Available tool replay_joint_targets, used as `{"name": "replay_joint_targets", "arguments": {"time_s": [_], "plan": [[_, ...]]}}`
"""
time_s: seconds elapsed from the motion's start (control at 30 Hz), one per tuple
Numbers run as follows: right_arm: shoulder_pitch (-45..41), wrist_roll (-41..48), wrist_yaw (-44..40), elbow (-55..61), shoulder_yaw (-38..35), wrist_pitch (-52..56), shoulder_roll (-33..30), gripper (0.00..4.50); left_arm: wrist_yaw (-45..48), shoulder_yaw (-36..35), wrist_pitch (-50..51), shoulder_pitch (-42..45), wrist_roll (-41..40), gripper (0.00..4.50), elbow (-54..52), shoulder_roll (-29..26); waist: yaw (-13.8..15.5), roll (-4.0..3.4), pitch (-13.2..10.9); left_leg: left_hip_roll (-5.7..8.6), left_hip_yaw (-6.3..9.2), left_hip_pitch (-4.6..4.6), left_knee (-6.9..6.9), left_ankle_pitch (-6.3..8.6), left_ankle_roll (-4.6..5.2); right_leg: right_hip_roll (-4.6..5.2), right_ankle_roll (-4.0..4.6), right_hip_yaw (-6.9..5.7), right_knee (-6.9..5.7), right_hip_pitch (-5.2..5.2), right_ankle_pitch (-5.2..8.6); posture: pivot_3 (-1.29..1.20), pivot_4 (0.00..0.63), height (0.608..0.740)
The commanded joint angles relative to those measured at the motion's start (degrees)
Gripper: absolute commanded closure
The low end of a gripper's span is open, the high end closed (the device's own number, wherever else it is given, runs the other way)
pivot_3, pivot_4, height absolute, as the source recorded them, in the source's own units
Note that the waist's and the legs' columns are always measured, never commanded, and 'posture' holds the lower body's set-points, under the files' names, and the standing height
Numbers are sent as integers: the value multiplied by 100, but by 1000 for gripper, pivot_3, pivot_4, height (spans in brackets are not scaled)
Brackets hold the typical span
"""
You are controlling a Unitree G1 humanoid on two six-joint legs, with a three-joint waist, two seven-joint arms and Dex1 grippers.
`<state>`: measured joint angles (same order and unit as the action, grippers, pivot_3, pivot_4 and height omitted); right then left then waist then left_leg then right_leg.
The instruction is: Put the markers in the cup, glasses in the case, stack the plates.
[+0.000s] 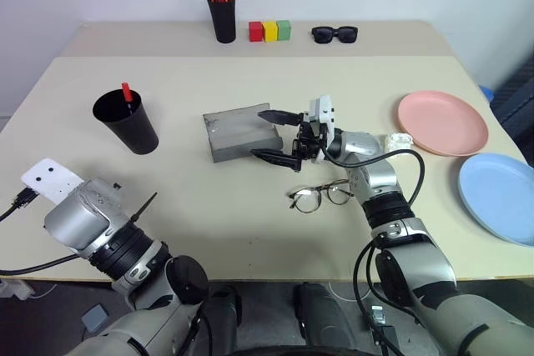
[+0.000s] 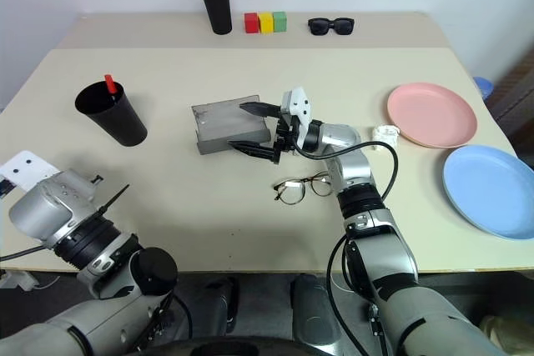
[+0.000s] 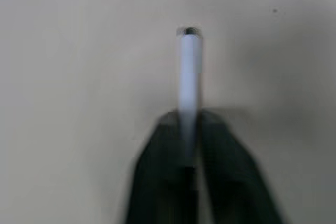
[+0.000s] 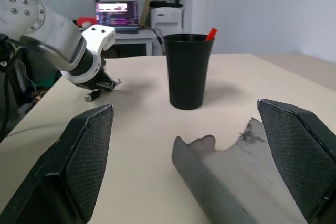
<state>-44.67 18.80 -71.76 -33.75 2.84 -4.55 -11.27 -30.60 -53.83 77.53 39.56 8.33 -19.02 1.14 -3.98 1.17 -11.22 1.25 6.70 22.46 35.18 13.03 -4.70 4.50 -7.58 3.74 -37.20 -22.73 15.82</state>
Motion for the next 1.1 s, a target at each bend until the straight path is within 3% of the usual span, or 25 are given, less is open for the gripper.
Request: {"name": "replay_joint_targets", "arguments": {"time_s": [0.03,0.27,0.37,0.53,0.67,0.93,1.1], "plan": [[-4,50,38,278,-34,-39,-10,0,-132,-272,263,-31,140,4463,82,4,-3,0,0,0,0,0,0,0,0,0,0,0,0,0,0,0,150,740],[11,36,65,265,-25,-63,-19,0,197,-240,-59,-105,-203,4463,-354,214,1,-1,1,0,0,-1,0,0,0,1,0,0,0,0,0,0,150,740],[-14,32,69,223,-37,-78,-26,0,671,229,-734,-563,-479,4463,-1020,330,6,0,0,0,-1,1,-1,0,0,2,0,0,3,1,0,0,150,740],[-76,21,80,116,-40,-113,-1,0,750,-7,-2550,-851,-1049,4463,-1413,511,41,4,-2,-1,0,4,3,-1,-3,2,1,0,1,0,-1,0,150,740],[-180,56,68,16,-79,-105,22,0,1148,549,-4184,-635,-1236,4463,-1114,-241,44,6,-3,-1,0,4,3,-2,-4,0,2,0,2,-1,-2,0,150,740],[-234,442,-78,46,-323,-149,187,0,1612,1424,-6103,7,-1460,4463,156,-1256,141,6,-3,0,0,3,4,-2,-3,1,0,0,8,5,-3,0,150,740],[-281,623,-95,60,-465,-88,237,0,2122,2242,-7538,392,-1275,4463,1710,-1649,161,6,-3,0,0,4,4,-2,-2,1,0,0,6,4,-3,0,150,740]]}}
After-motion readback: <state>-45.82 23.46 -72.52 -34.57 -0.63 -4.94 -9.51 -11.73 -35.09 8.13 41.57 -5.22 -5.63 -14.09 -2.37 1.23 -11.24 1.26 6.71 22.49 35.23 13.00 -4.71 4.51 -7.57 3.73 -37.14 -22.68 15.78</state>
